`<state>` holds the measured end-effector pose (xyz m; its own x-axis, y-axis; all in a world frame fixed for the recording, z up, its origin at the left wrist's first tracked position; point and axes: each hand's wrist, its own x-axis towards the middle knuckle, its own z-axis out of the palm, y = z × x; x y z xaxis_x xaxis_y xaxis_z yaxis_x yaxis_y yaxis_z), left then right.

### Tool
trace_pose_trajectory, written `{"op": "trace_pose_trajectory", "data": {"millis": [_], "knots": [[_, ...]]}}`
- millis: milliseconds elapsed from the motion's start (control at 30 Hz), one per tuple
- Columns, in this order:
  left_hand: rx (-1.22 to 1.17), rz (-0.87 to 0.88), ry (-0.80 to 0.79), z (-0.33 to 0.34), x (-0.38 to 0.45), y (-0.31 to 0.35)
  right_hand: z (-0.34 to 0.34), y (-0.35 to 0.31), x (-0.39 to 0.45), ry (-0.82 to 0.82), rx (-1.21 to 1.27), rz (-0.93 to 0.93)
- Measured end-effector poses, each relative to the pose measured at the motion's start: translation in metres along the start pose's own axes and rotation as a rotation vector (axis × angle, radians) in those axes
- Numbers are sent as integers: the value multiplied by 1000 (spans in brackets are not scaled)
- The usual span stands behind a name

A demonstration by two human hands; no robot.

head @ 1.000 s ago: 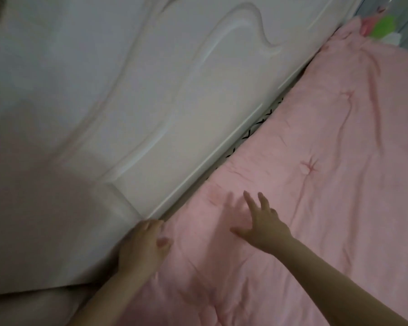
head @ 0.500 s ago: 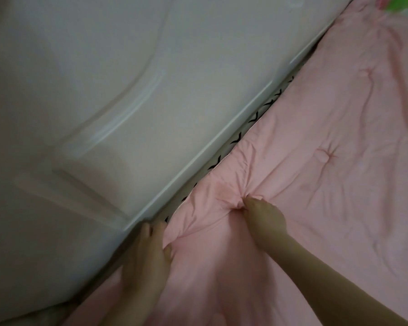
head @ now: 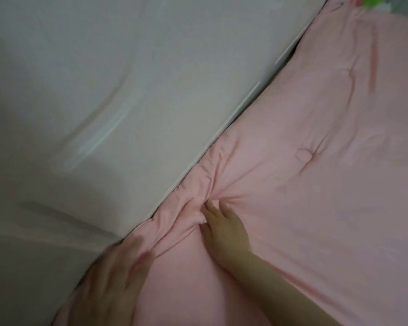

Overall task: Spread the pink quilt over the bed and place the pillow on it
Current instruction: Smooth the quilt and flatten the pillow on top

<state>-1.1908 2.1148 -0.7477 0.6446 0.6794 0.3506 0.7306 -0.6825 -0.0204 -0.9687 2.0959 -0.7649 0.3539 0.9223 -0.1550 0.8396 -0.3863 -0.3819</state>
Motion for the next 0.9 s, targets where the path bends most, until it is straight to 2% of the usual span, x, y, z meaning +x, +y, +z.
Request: {"op": "trace_pose_trajectory", "data": {"millis": [67,100,233,400,567,600,800,900], "knots": [[40,188,-70,21,-9,-8,22,9,3,-75,-130,7],[22,195,-119,29,-11,-10,28,11,3,-60,-165,0],[-80,20,-324,45,-21,-17,20,13,-2,-132,-162,-69],[-132,-120,-496,16,-17,-8,3,8,-32,-354,-190,-101],[-189,-242,-471,-33,-38,-5,-5,0,-87,-415,-260,-134],[-191,-271,-459,-45,-50,-5,-4,2,-104,-369,-275,-141],[-176,-462,-552,-101,-112,0,6,2,-181,-429,-248,-179],[-241,-593,-497,-116,-137,13,2,-1,-194,-370,-238,-183]]}}
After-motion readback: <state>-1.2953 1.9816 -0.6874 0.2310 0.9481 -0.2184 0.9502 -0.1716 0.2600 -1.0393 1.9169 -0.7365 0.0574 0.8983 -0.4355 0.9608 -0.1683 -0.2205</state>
